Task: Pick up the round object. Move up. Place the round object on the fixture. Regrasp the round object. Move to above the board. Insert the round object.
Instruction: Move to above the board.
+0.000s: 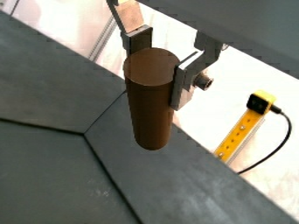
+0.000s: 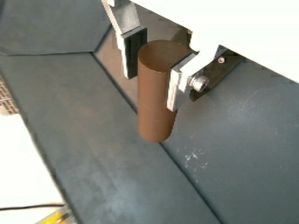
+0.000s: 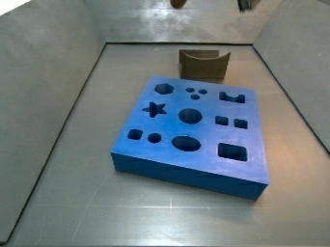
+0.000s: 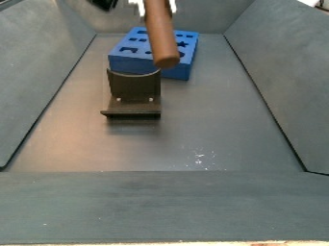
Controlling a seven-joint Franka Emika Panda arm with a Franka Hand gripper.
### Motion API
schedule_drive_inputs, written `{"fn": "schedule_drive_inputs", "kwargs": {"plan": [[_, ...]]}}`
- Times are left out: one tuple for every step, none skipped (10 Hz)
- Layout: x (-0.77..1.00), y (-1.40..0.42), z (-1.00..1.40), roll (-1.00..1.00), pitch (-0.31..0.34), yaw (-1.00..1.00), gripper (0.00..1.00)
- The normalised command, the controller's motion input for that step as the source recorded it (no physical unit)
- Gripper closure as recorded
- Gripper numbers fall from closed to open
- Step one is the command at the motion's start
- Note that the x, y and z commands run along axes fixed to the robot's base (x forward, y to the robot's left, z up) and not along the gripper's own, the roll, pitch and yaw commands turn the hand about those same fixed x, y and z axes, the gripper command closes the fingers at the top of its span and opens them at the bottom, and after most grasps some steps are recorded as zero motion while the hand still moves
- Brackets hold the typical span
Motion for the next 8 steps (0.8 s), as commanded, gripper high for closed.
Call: {"fn": "schedule_drive_inputs", "kwargs": {"plan": [[-0.17,0.11,1.0,-0.03,-0.11,-0.15,1.0],[-0.17,0.1,1.0,-0.02,-0.059,-0.15,1.0],[-0.15,0.09,0.96,-0.02,0.012,-0.15,1.0],[-0.1,0.05,0.72,-0.01,0.076,-0.13,1.0],[-0.08,0.04,0.59,-0.02,0.106,-0.11,1.0],[-0.04,0.01,0.28,-0.03,0.165,-0.07,1.0],[-0.2,-1.0,-0.28,-1.0,-0.131,-0.18,1.0],[-0.19,-1.0,-0.31,-1.0,-0.13,-0.17,1.0]]}}
